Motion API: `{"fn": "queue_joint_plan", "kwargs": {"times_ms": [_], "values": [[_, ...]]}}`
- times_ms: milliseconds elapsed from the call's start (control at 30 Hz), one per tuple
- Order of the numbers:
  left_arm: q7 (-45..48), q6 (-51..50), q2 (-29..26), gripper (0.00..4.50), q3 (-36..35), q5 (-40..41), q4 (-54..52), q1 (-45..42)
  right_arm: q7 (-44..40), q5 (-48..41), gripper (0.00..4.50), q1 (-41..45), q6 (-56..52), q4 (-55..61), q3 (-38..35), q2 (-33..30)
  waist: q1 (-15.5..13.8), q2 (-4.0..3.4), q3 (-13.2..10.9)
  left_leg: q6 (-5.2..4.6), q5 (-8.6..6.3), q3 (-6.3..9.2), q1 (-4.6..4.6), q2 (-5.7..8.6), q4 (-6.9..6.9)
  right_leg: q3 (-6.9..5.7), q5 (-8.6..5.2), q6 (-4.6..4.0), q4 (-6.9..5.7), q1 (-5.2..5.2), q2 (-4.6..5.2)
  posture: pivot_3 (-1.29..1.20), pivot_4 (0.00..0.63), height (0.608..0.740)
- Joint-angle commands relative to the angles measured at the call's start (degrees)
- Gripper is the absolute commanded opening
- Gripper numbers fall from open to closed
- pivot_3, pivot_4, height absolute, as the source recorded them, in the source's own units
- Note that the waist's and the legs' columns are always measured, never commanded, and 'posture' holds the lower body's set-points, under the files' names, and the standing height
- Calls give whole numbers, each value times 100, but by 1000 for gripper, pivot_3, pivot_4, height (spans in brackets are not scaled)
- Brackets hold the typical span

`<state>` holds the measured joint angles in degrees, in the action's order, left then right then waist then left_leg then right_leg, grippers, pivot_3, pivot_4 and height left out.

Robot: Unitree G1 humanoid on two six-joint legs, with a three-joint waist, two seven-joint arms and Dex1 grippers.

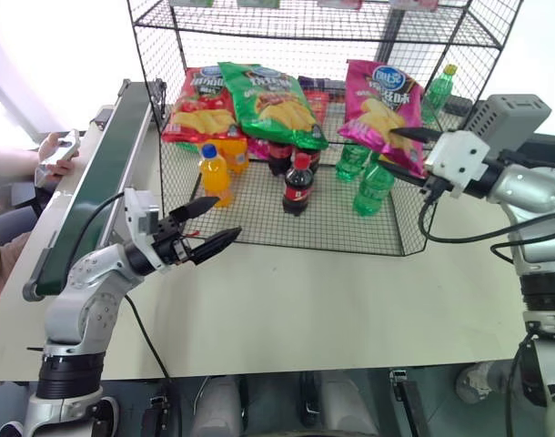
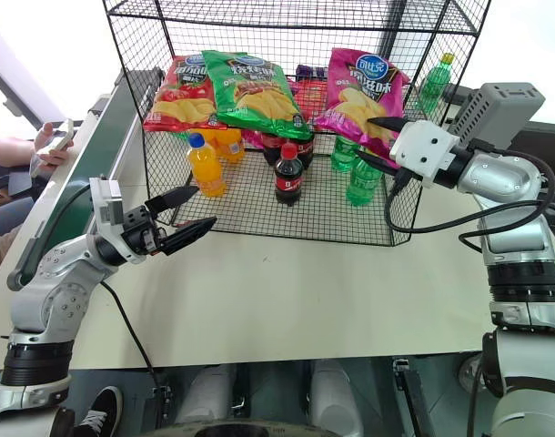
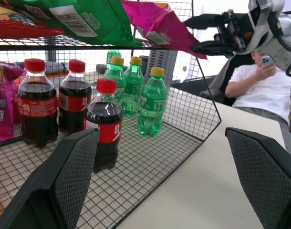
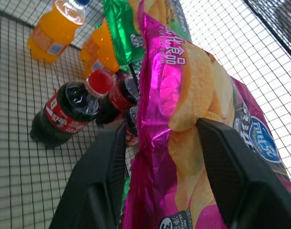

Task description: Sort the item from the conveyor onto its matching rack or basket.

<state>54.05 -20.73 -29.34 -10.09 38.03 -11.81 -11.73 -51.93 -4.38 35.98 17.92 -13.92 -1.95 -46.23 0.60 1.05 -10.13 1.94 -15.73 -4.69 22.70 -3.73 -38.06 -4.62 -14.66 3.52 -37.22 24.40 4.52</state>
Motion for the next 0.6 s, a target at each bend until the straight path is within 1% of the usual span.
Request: {"fn": "queue_joint_plan", "kwargs": {"times_ms": [33, 100, 133, 167, 300, 500, 567, 600], "values": [[17, 126, -40, 4500, -67, -7, -63, -17, 249, 134, 1875, 275, 144, -183, -145, -62, 0, 0, 0, 0, 0, 0, 0, 0, 0, 0, 0, 0, 0, 0, 0, 0, 150, 740], [15, 120, -35, 4500, -61, -7, -85, 6, 487, 310, 1033, 491, 267, -356, -160, -52, 4, 0, 0, 0, 0, -1, 0, 0, -1, 0, 0, 0, 0, 0, 1, 0, 150, 740], [14, 116, -30, 4500, -58, -1, -99, 20, 565, 385, 414, 577, 334, -431, -148, -56, 11, -1, 0, 0, 0, -1, 0, 0, -1, 0, 0, 0, 0, 0, 1, 0, 150, 740], [21, 137, -35, 4500, -43, -32, -100, 39, 690, 505, 44, 684, 450, -556, -129, -63, 21, -1, 0, 0, 0, -1, 0, 0, -1, 0, 0, 0, -1, 0, 0, 0, 150, 740], [29, 182, -39, 4500, -29, -94, -79, 47, 920, 792, 44, 921, 786, -981, -30, -80, 16, -1, 0, 0, 0, 0, -2, -2, 1, 0, 0, -1, -1, 0, -3, 0, 150, 740], [18, 174, -42, 4500, -31, -121, -134, 87, 986, 738, 44, 944, 793, -1066, 33, 74, 8, -1, 0, 1, 0, -1, -1, -1, 1, 1, 0, 0, -1, 0, 1, 0, 150, 740], [9, 192, -40, 4500, -27, -140, -148, 102, 1079, 747, 568, 1024, 803, -1140, 4, 87, 9, -1, 0, 1, 0, -1, -1, -1, 0, 1, 0, 0, -1, 0, 1, 0, 150, 740], [5, 155, -48, 4500, -38, -103, -166, 111, 989, 663, 861, 1011, 755, -1110, 2, 80, 10, -1, 0, 1, 0, -1, -1, -1, 1, 1, 0, 0, -1, 0, 1, 0, 150, 740]]}}
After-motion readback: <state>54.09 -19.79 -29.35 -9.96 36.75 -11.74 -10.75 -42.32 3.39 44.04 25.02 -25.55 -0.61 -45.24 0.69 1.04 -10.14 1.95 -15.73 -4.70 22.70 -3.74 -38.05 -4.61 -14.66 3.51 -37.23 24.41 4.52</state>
